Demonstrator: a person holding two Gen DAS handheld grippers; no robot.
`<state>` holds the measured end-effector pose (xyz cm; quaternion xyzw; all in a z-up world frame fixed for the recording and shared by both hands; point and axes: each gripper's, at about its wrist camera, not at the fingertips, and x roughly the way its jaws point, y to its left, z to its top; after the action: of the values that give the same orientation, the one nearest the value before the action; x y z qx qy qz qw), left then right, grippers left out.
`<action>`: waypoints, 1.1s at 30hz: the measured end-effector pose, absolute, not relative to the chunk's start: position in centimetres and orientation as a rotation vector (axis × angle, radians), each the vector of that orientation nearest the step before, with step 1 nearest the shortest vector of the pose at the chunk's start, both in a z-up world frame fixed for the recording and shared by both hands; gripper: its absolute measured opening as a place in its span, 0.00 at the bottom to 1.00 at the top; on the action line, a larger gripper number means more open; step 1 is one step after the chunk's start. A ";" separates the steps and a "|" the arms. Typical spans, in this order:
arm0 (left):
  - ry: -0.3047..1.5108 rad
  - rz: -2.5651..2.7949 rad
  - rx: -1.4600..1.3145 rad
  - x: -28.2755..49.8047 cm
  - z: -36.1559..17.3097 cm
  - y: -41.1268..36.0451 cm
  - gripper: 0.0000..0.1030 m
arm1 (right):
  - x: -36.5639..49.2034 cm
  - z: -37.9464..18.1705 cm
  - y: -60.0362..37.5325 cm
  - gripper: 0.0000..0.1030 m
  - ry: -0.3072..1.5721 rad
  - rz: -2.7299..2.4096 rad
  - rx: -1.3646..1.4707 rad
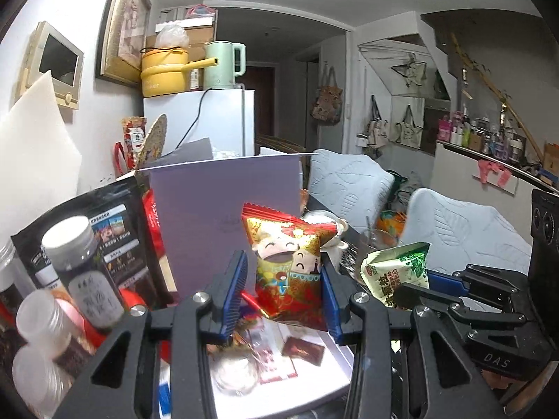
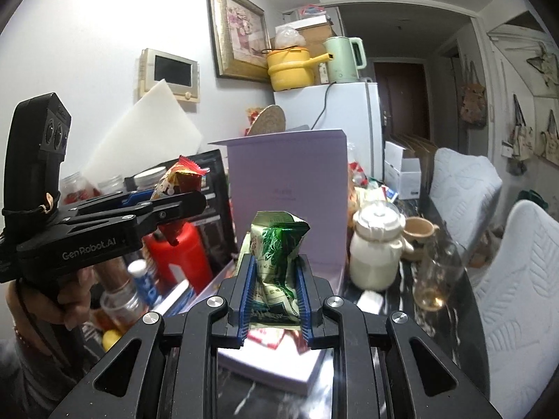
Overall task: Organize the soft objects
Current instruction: 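Lower the red chip bag and green packet into the lavender box with both tools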
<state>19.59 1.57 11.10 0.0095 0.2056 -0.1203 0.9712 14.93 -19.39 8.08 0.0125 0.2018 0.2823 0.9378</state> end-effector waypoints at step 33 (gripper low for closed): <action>0.670 -0.094 -0.042 32.2 0.5 2.9 0.39 | 29.1 2.0 -14.3 0.22 0.589 0.581 -0.040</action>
<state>32.15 2.94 0.52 -0.0204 0.3286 -0.0460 0.9431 29.09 -14.30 1.95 -0.0196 0.2860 0.2823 0.9155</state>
